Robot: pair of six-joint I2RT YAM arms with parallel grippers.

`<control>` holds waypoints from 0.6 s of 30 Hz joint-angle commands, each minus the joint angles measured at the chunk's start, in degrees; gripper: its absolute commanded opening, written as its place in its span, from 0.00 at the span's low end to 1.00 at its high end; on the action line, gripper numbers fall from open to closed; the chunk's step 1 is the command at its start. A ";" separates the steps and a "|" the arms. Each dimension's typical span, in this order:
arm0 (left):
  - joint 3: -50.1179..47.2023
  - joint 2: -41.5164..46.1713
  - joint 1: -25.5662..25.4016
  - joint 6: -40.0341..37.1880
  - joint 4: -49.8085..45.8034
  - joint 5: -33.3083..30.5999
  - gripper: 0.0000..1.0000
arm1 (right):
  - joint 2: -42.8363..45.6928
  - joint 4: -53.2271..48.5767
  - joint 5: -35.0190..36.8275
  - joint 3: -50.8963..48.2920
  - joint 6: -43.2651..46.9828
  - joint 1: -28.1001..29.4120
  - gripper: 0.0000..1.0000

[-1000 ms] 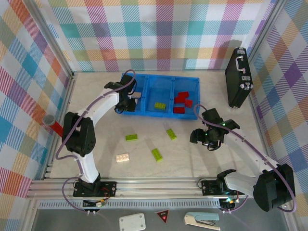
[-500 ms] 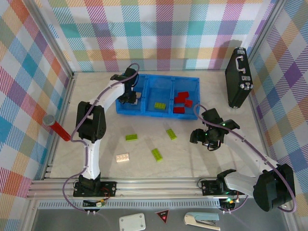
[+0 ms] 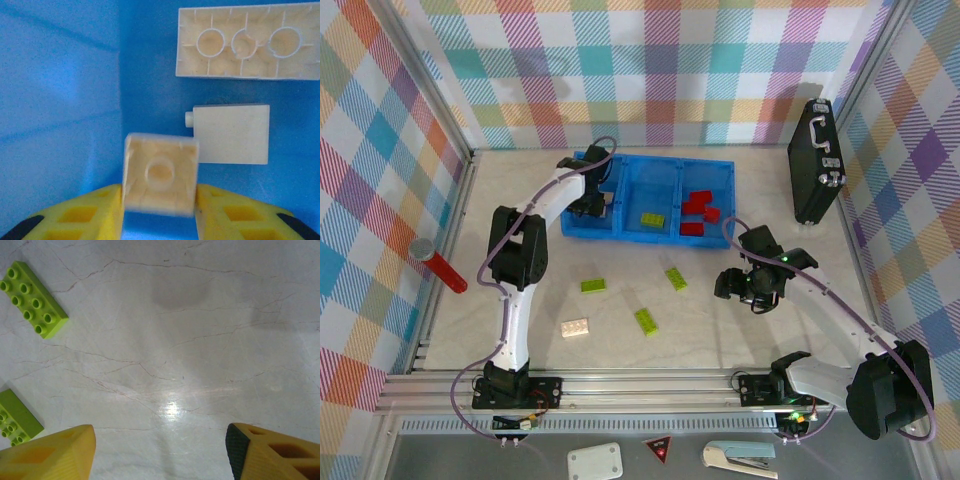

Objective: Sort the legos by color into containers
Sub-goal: Place the lego in the container.

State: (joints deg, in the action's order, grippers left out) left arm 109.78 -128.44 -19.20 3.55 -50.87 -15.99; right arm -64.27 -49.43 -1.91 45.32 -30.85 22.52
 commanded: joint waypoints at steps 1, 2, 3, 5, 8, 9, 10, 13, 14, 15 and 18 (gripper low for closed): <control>1.72 -0.39 0.39 -0.30 -0.80 -0.28 0.43 | 0.98 -1.64 0.54 -0.21 -0.78 0.33 0.70; 1.74 -0.34 0.39 -0.34 -0.93 -0.12 0.44 | 1.07 -1.70 0.58 -0.18 -0.79 0.33 0.71; 1.78 -0.28 0.31 -0.33 -1.20 0.07 0.45 | 1.12 -1.68 0.63 -0.12 -0.79 0.33 0.71; 1.78 0.02 0.30 -0.39 -1.56 0.41 0.46 | 1.25 -1.80 0.69 0.05 -0.87 0.33 0.71; 1.75 0.96 0.22 -0.39 -2.07 1.03 0.46 | 1.34 -1.85 0.71 0.29 -0.87 0.37 0.71; 1.62 1.38 0.22 -0.38 -2.29 1.28 0.46 | 1.34 -1.92 0.63 0.45 -0.81 0.33 0.71; 1.51 1.91 0.22 -0.23 -2.60 1.48 0.46 | 1.34 -1.98 0.55 0.72 -0.75 0.28 0.71; 0.76 3.75 0.22 0.04 -2.89 2.82 0.46 | 1.16 -2.16 0.40 1.34 -0.52 0.33 0.70; 0.39 4.42 0.22 0.14 -3.00 3.21 0.46 | 1.17 -2.24 0.40 1.55 -0.41 0.33 0.70; -0.02 5.16 0.22 0.29 -3.17 3.78 0.46 | 1.16 -2.30 0.33 1.74 -0.39 0.33 0.70; -1.77 7.80 0.22 0.75 -3.51 5.61 0.46 | 1.00 -2.07 0.10 2.22 -0.16 0.33 0.70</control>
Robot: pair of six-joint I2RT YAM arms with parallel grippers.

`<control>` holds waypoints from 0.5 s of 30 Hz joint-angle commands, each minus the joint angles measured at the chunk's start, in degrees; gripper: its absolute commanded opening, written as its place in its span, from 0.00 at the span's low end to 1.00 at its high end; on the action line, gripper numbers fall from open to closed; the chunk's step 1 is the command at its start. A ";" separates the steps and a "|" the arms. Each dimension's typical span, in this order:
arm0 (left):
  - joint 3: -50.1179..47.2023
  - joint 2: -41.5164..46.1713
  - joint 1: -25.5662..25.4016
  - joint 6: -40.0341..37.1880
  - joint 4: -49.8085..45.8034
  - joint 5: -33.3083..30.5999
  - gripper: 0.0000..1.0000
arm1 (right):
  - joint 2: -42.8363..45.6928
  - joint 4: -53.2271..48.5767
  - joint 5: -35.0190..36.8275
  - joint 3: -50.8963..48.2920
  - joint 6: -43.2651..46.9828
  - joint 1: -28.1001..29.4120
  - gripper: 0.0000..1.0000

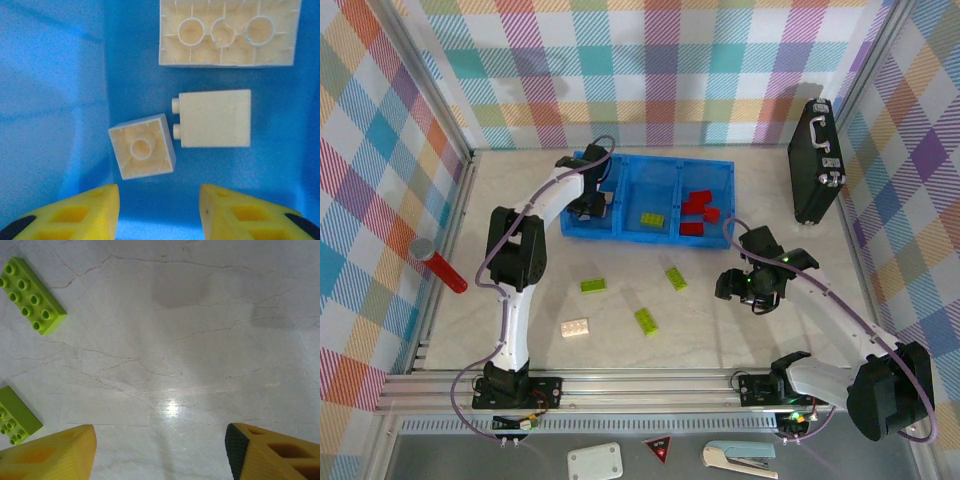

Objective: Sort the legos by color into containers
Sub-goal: Place the lego in the container.

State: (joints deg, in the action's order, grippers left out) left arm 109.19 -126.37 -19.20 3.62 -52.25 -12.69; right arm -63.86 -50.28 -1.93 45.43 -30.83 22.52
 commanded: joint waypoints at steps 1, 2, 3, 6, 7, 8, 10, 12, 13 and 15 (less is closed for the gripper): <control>-2.00 6.78 0.22 0.80 -2.16 2.97 0.46 | 0.42 -1.16 -0.06 2.37 -0.11 0.44 0.70; -2.79 7.74 0.22 0.98 -2.24 3.59 0.46 | 0.25 -0.98 -0.08 2.55 -0.06 0.42 0.69; -3.88 9.03 0.23 1.18 -2.12 4.28 0.46 | -0.01 -0.94 -0.17 2.87 0.00 0.50 0.69; -7.28 12.97 0.22 1.47 -1.91 5.88 0.46 | -1.29 -0.44 -0.50 3.63 0.28 1.00 0.69; -8.36 14.21 0.28 1.48 -2.02 6.55 0.46 | -1.80 -0.20 -0.59 3.93 0.32 1.32 0.69; -9.12 15.34 0.22 1.53 -2.28 6.94 0.46 | -2.28 0.12 -0.53 4.21 0.27 1.58 0.69; -11.19 17.97 0.30 1.46 -2.72 7.63 0.46 | -3.81 0.57 -0.43 4.98 0.28 2.31 0.68; -13.14 20.51 0.33 1.24 -2.94 8.14 0.46 | -5.48 0.88 -0.19 6.12 0.34 3.16 0.68; -14.28 21.85 0.39 1.28 -3.07 8.36 0.46 | -6.52 0.99 0.15 6.69 0.33 3.82 0.68; -16.34 24.42 0.56 1.06 -3.19 8.40 0.46 | -8.47 1.22 0.64 7.89 0.42 5.02 0.68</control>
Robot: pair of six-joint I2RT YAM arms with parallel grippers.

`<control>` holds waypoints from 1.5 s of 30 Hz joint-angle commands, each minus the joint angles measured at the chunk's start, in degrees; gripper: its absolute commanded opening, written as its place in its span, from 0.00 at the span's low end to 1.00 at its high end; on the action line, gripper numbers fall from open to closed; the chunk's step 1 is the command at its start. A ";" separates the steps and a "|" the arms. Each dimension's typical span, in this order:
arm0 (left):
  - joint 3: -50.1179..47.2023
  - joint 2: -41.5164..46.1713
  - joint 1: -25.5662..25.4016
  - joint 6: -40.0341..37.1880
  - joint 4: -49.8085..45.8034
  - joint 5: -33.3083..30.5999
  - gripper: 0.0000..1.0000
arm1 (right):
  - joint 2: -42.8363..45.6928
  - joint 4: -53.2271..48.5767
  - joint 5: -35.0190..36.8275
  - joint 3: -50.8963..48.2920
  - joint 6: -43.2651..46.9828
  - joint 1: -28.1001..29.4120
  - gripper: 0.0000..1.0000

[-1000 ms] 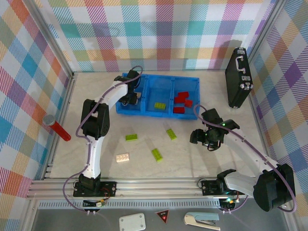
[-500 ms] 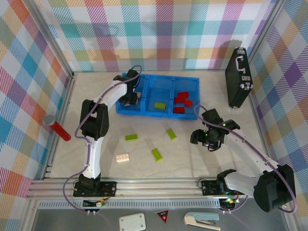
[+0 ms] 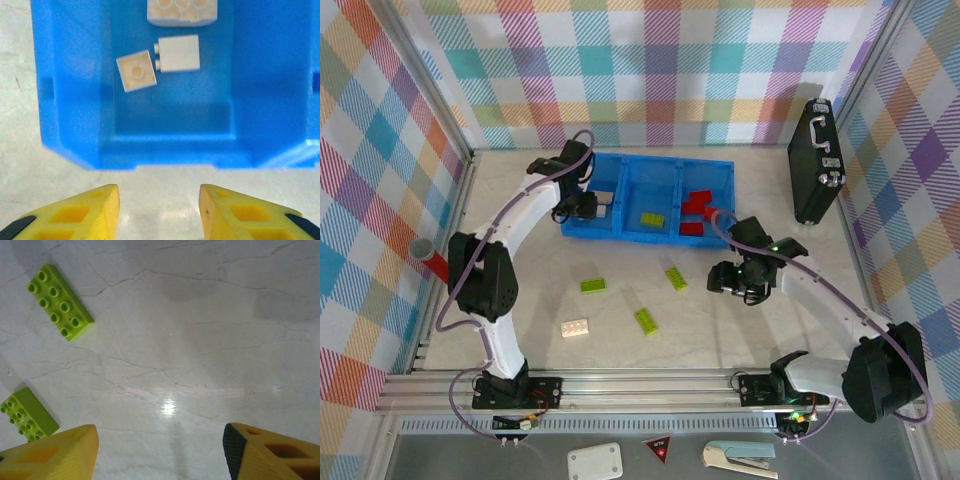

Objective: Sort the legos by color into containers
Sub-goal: Place the lego in the container, then pick up the lego from the bottom-center of the table.

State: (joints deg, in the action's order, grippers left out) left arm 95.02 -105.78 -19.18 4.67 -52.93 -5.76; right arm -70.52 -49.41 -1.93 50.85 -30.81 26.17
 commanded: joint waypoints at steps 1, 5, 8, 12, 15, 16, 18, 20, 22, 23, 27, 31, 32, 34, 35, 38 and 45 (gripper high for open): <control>-3.36 5.15 0.68 -0.09 -2.68 1.35 0.46 | -2.86 0.38 0.86 3.20 0.50 2.12 0.68; -7.62 10.01 1.64 -0.78 -2.66 1.18 0.46 | -7.19 0.00 2.01 6.57 0.57 5.30 0.67; -11.54 13.82 3.29 -0.86 -1.77 0.90 0.48 | -10.34 -0.41 3.02 9.07 0.57 8.21 0.67; -17.73 18.57 8.05 0.14 1.07 3.76 0.47 | -14.49 -0.95 4.12 11.87 -0.03 11.86 0.67; -22.01 21.42 11.45 1.07 4.27 7.34 0.47 | -17.51 -1.12 4.70 13.96 -0.67 14.47 0.67; -23.18 22.21 12.23 1.18 5.28 8.16 0.47 | -18.68 -1.38 4.83 14.90 -0.87 15.42 0.67; -25.16 23.44 12.83 1.15 7.35 8.71 0.47 | -21.01 -2.20 5.43 16.92 -1.17 17.44 0.66; -26.42 24.03 13.16 0.75 9.01 9.29 0.47 | -23.41 -3.18 6.22 19.14 -1.43 19.62 0.66; -27.15 24.31 13.46 0.50 10.00 9.66 0.47 | -25.85 -4.01 6.81 21.35 -1.81 21.90 0.66; -27.26 24.41 13.63 0.50 10.32 10.01 0.47 | -27.12 -4.44 6.98 22.37 -2.18 22.89 0.66; -28.09 24.35 14.21 0.61 11.41 11.27 0.46 | -31.03 -5.02 7.47 25.33 -3.91 26.76 0.65; -28.47 24.67 14.39 0.65 11.62 11.09 0.46 | -34.93 -4.96 7.21 27.55 -5.66 30.45 0.65; -28.53 24.80 14.43 0.69 11.65 11.27 0.46 | -35.86 -4.99 7.24 28.08 -5.95 31.32 0.65; -28.74 24.99 14.43 0.67 11.71 11.45 0.46 | -37.99 -5.61 7.57 29.49 -6.70 32.92 0.64; -28.75 24.99 14.43 0.69 11.71 11.49 0.46 | -38.82 -5.85 7.80 30.11 -7.02 33.59 0.64; -28.75 25.00 14.42 0.70 11.70 11.64 0.46 | -41.10 -6.31 8.08 31.78 -7.90 35.23 0.63; -28.75 24.81 14.43 0.69 11.67 11.62 0.46 | -44.16 -6.69 8.53 33.55 -8.48 36.58 0.59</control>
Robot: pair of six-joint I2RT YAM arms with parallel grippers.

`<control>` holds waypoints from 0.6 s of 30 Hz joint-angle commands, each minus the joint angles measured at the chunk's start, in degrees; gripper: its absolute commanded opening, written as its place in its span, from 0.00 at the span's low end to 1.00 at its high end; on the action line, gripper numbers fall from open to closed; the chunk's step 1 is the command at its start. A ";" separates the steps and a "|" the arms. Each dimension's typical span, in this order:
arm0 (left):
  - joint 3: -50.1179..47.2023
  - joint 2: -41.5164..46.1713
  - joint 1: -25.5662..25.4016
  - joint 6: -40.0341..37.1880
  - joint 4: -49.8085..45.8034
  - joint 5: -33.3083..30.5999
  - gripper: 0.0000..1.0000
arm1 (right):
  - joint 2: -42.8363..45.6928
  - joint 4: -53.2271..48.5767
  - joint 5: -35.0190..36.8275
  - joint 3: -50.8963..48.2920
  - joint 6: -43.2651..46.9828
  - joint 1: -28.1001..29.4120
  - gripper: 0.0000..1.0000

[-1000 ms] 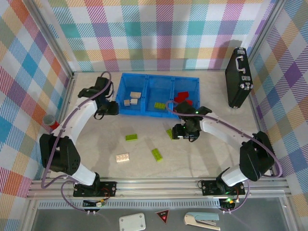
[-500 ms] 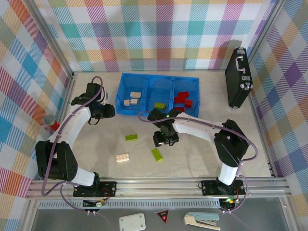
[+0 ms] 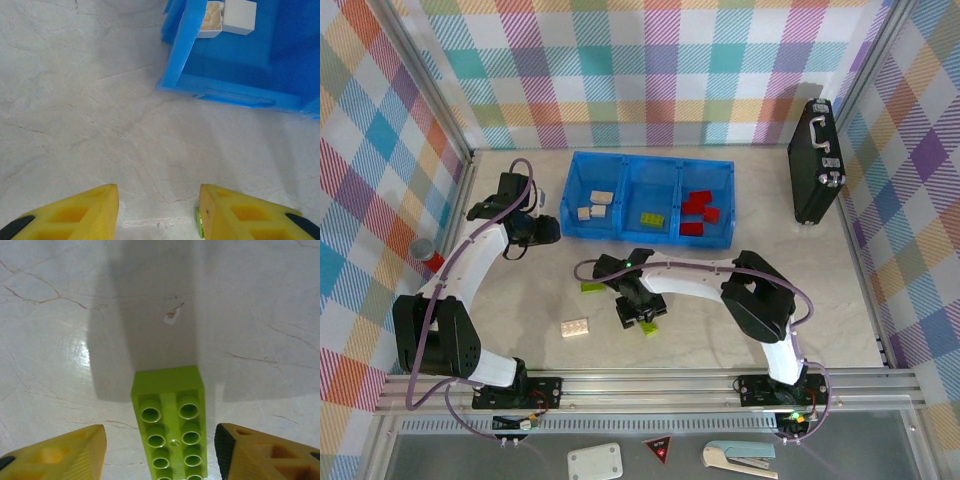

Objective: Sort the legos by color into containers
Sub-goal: Pick up the lego from the bottom-center of the table.

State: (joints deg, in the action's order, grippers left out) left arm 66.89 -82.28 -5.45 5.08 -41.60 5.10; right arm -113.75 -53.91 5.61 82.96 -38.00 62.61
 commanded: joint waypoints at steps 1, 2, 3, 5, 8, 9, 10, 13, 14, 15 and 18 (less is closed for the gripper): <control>-0.71 1.30 0.71 0.28 0.44 0.74 0.46 | -1.10 -2.21 1.07 1.40 -1.36 0.19 0.58; -0.71 1.25 0.71 0.28 0.45 0.76 0.46 | -1.20 -2.18 1.16 1.30 -1.33 0.16 0.57; -0.71 1.18 0.71 0.28 0.47 0.86 0.46 | -1.34 -2.18 1.18 1.25 -1.37 0.25 0.57; -0.71 1.13 0.69 0.27 0.43 0.96 0.46 | -1.40 -2.18 1.25 1.13 -1.38 0.24 0.55; -0.71 1.15 0.62 0.26 0.47 0.95 0.46 | -1.81 -2.25 1.30 1.04 -1.14 0.23 0.53; -0.80 1.14 0.64 0.28 0.47 0.85 0.46 | -1.95 -2.26 1.35 0.98 -1.04 0.30 0.53; -0.87 1.11 0.65 0.28 0.43 0.78 0.46 | -2.07 -2.32 1.41 0.92 -1.03 0.23 0.52; -1.00 1.31 0.70 0.23 0.39 0.44 0.46 | -2.51 -2.35 1.58 0.98 -0.84 0.24 0.50; -0.98 1.20 0.71 0.22 0.42 0.51 0.46 | -2.60 -2.27 1.56 1.02 -0.78 0.32 0.49; -0.98 1.19 0.71 0.19 0.43 0.47 0.46 | -2.69 -2.31 1.47 0.98 -0.78 0.32 0.49; -1.02 1.16 0.71 0.16 0.42 0.68 0.46 | -3.01 -2.26 1.39 1.31 -0.68 0.32 0.47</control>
State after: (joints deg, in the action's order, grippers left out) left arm 66.89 -82.28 -5.45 5.08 -41.60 5.10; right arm -115.85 -54.57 6.48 83.05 -38.57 62.61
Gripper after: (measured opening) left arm 0.464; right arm 0.471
